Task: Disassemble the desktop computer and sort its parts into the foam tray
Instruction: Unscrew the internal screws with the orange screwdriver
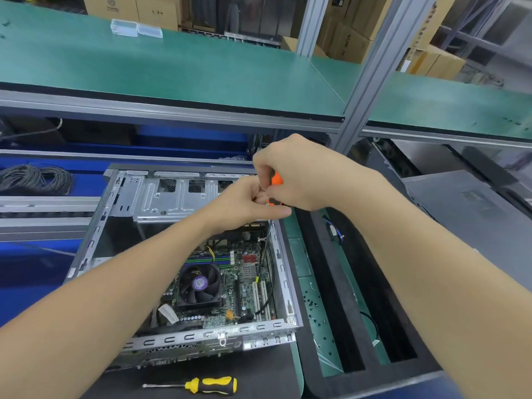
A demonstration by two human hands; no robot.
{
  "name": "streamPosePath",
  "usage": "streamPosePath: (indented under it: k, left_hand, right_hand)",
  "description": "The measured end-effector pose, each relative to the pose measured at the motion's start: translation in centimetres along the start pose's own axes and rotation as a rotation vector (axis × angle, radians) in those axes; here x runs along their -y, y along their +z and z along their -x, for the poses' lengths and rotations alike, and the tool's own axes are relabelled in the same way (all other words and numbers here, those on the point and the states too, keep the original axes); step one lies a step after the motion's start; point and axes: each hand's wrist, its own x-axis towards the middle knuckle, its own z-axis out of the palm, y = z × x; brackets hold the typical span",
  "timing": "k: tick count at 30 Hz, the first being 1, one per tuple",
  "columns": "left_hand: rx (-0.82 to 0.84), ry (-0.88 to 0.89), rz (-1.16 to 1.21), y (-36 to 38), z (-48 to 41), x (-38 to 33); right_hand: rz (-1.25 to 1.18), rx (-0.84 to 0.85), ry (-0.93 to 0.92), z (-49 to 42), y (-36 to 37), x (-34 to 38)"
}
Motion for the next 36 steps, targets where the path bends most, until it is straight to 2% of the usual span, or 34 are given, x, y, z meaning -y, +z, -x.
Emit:
streamPosePath:
  k: [3,7,13,15,19,23,25,27,30,31,33,36]
  left_hand:
    - [0.124,-0.016,0.013,-0.9,0.4,-0.5]
    - [0.198,-0.035,0.005,-1.8,0.6,-1.6]
    - [0.100,-0.014,-0.078,-1.7,0.4,-1.6]
    - [0.032,0.046,-0.067,-1.3,0.3,-1.4]
    - [-0.067,0.108,-0.035,0.4,0.1,-1.6]
    - [-0.136,0.031,0.066,0.6,0.1,-0.3]
    - [-0.093,-0.020,0.034,-0.1,0.7,0.7]
    - [-0.028,-0.092,-0.048,-0.9,1.7,2.1]
    - [0.082,-0.299,-0.025,-0.9,3.0,4.2]
    - [0.094,-0.360,-0.088,-0.7,3.2,4.8]
    - [0.087,-0.414,-0.377,0.1,3.3,6.3]
    - [0.071,-0.380,-0.628,1.6,3.2,7.9]
  right_hand:
    - [0.018,0.037,-0.051,0.2,-0.4,-0.2]
    - [-0.008,0.038,-0.060,-0.2,0.2,-0.1]
    - [-0.053,0.051,-0.082,-0.1,0.2,-0.9]
    - [-0.092,-0.055,-0.045,0.0,0.8,-0.5]
    - [0.040,-0.349,0.170,-0.4,3.0,-0.1]
    - [-0.326,-0.428,0.223,-0.4,4.0,-0.9]
    - [-0.467,-0.449,0.226,-0.2,4.8,-1.3]
    - [-0.493,-0.420,0.221,-0.1,6.5,-1.6]
    - [-0.581,-0.348,0.220,0.1,9.3,-1.8]
    - [-0.617,-0.335,0.221,0.1,10.0,-1.7]
    - [-0.657,-0.336,0.221,-0.1,10.7,-1.5]
    - [-0.634,-0.353,0.209,-0.4,10.5,-1.2]
